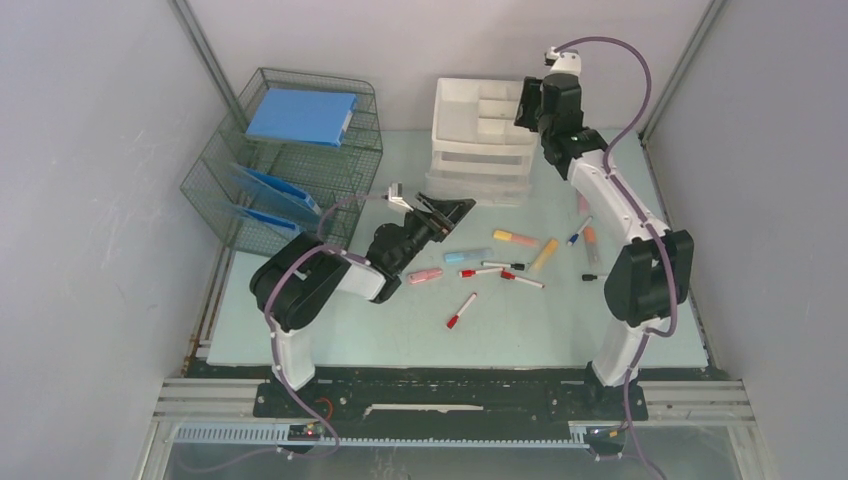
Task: Organize the desk
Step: Open the drawer in the storage box.
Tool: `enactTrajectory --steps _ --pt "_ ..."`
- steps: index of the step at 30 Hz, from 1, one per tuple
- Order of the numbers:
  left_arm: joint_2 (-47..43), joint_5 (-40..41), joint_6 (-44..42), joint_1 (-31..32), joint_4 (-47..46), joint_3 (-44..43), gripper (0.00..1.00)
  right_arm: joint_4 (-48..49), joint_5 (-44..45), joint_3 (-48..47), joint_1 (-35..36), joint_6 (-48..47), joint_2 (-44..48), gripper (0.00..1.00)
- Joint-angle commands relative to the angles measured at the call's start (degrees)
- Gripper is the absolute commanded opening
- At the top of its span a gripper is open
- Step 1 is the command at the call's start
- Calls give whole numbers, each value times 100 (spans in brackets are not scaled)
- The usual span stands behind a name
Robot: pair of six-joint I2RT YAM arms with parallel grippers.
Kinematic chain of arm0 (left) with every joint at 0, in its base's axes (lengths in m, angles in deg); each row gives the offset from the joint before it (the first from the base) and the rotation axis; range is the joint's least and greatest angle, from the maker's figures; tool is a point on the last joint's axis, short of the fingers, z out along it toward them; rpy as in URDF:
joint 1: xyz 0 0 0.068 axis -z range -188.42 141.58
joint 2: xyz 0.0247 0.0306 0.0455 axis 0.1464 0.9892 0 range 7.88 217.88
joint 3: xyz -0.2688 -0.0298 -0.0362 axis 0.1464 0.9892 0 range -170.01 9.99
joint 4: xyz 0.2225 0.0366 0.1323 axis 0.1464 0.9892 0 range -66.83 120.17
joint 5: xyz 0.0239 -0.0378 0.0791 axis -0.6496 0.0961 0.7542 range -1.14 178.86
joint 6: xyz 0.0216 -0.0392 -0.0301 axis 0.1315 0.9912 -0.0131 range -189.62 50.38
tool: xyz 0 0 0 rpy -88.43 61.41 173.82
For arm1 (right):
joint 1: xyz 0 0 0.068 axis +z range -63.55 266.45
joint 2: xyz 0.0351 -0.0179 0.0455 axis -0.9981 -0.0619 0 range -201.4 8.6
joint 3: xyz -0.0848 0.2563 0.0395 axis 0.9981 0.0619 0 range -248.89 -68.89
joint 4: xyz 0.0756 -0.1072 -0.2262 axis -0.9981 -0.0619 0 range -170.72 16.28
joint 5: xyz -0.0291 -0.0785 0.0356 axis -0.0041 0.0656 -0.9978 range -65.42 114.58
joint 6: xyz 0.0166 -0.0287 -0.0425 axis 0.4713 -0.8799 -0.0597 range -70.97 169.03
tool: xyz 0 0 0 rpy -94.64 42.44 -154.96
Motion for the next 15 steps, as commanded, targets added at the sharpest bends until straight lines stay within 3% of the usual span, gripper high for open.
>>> enactTrajectory --steps 1,9,15 --pt "-637 -150 -441 34 25 356 92 214 -158 168 47 -355 768 68" --pt "-1710 -845 -1512 43 1348 882 99 119 -924 1557 -19 -1018 2208 81" --pt "-2999 -530 -2800 217 3443 1112 100 -947 -3666 2333 -609 -1850 3465 88"
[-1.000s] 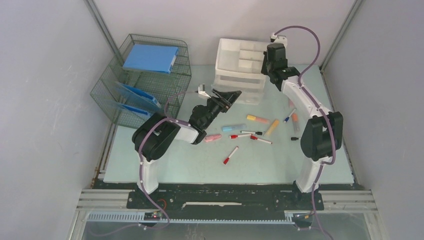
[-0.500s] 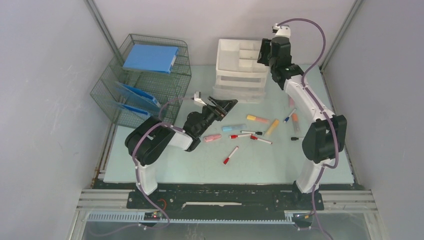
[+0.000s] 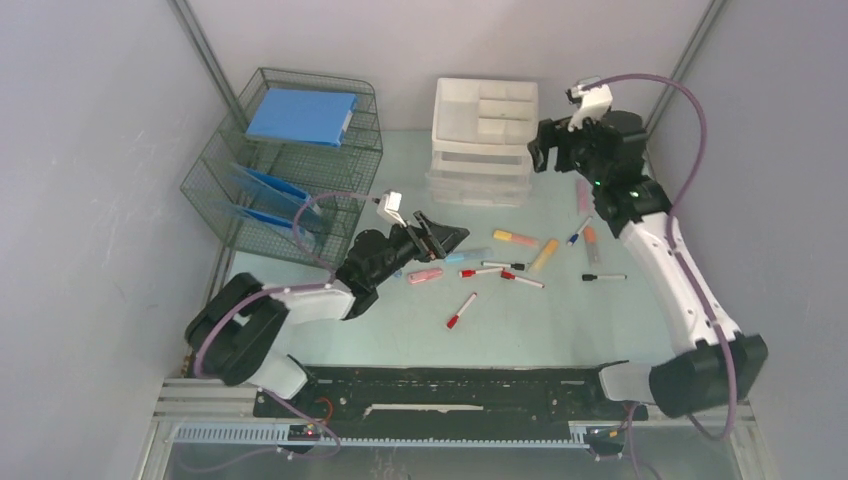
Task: Organize the desk
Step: Open the drawer in the storage box, then pick up the stationery from the center of the board.
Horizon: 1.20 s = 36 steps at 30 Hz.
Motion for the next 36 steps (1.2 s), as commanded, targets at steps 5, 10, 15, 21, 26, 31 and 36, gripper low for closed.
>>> enactTrajectory --steps 5,10,15,21,26,31,36 --pt "-2222 982 -2384 441 3620 -21 100 -2067 -4318 636 -1184 -1677 1458 91" --pt "-3325 1665 -2808 486 4814 42 100 -3358 -5254 1229 -1526 -2657 1933 93" --pt "-4060 2142 -2650 478 5308 406 100 -3522 -5696 2033 -1639 -3012 2511 94" --pt "-4720 1232 -2594 481 5315 862 96 -2969 -6001 3067 -2029 -3226 3469 100" --pt "-4943 597 -2242 498 5286 1159 95 -2681 -5799 3399 -2464 -3284 3823 100" --pt "-4479 743 -2335 920 5500 1063 95 -2701 -5657 3401 -2729 -3324 3749 100" --pt "-3655 1742 -2819 1638 6083 458 95 -2700 -5711 3400 -3002 -3280 3747 100"
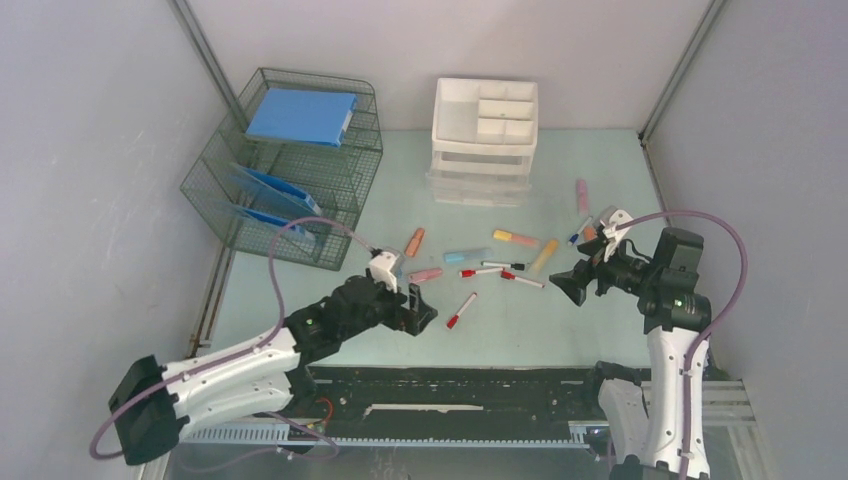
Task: Organize the desk
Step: Pick up the stationery from the center of the board.
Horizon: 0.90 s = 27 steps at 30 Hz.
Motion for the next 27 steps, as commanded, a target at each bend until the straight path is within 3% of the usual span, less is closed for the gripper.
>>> enactTrajectory --steps 1,7,15,27 --pt "668 709 -485 443 406 -695 94 180 -68 -8 -239 -71 28 100" --pt "2092 878 -863 759 694 -1560 89 183 -103 -14 -382 -24 58 100" --pt "3748 544 -1157 807 904 -2680 76 200 -219 -15 -375 76 139 100" --pt "5215 286 -1357 807 1286 -3912 50 240 30 -66 -1 202 74 100"
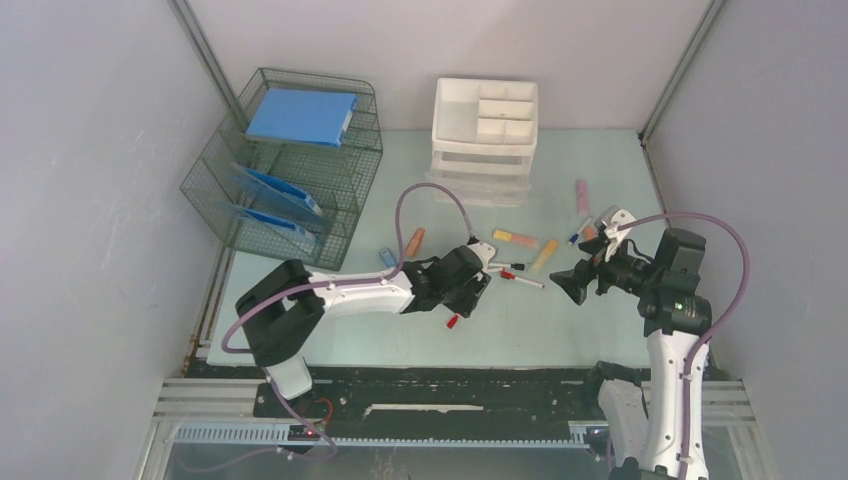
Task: Organize the desk
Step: Pick up the stationery from the center of the board.
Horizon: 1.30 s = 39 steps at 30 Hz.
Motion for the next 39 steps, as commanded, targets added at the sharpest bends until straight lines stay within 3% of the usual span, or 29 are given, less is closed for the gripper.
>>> enactTrajectory --steps 1,12,21,25,27,32,39 --pt "427 -91 -223 20 218 -551 49 83 20 -85 91 77 -43 100" --pt "856 -92 -65 28 376 -684 38 -80 -9 -196 240 50 -92 100" --pt "1076 66 157 104 542 -746 19 -130 -69 -214 361 40 -60 100" --pt "1045 336 234 170 616 -767 5 -149 -177 -214 380 49 -52 100" --pt "929 481 278 214 601 -741 1 -166 -254 -209 399 49 -51 100" --pt "297 723 492 254 203 -426 0 -209 -404 -214 516 58 -119 100" --pt "-1078 785 903 248 -1283 512 0 -224 -632 -183 837 47 -373 100"
